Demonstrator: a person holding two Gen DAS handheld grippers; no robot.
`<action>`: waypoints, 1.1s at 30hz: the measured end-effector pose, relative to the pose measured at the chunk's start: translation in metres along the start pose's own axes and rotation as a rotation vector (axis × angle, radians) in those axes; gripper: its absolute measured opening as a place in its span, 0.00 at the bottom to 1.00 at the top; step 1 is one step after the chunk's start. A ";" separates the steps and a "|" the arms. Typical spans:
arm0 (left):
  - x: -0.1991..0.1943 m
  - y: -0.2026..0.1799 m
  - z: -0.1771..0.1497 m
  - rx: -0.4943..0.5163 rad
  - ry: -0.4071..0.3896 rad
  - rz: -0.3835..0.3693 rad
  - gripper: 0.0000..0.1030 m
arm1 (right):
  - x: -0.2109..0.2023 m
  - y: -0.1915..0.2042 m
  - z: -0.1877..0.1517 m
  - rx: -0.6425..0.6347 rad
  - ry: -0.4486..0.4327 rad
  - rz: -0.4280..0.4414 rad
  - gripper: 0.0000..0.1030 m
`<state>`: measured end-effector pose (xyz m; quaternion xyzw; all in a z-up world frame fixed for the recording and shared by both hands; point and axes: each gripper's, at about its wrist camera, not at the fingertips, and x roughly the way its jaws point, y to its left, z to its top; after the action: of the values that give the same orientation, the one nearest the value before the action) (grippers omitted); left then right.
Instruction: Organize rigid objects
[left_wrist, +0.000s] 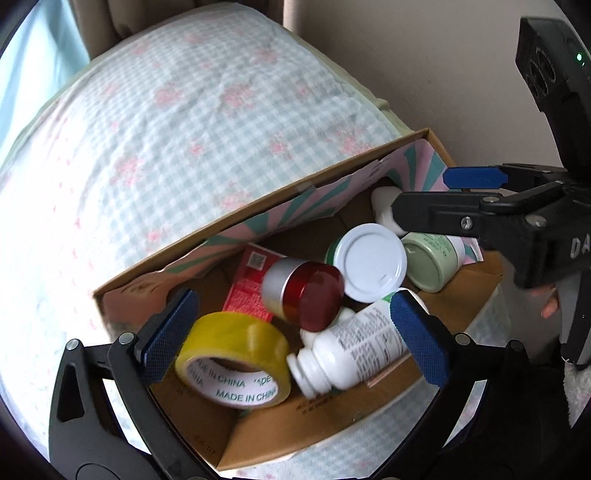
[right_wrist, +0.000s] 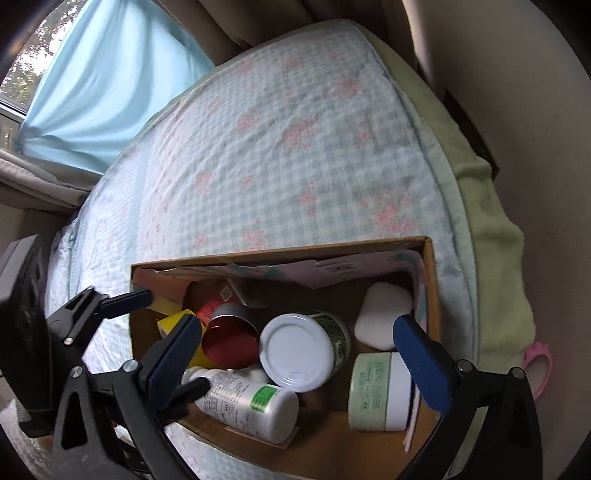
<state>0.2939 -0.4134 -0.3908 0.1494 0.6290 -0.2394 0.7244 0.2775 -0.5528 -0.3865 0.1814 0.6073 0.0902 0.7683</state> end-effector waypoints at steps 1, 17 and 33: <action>-0.006 0.001 -0.001 -0.002 -0.004 0.001 1.00 | -0.002 0.000 0.000 0.006 -0.005 0.002 1.00; -0.128 0.042 -0.046 -0.091 -0.154 0.027 1.00 | -0.069 0.077 -0.022 -0.027 -0.146 -0.040 1.00; -0.444 0.129 -0.208 -0.302 -0.625 0.312 1.00 | -0.243 0.340 -0.121 -0.252 -0.527 -0.075 1.00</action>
<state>0.1468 -0.1269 0.0003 0.0549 0.3756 -0.0648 0.9229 0.1288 -0.3073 -0.0594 0.0794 0.3771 0.0862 0.9187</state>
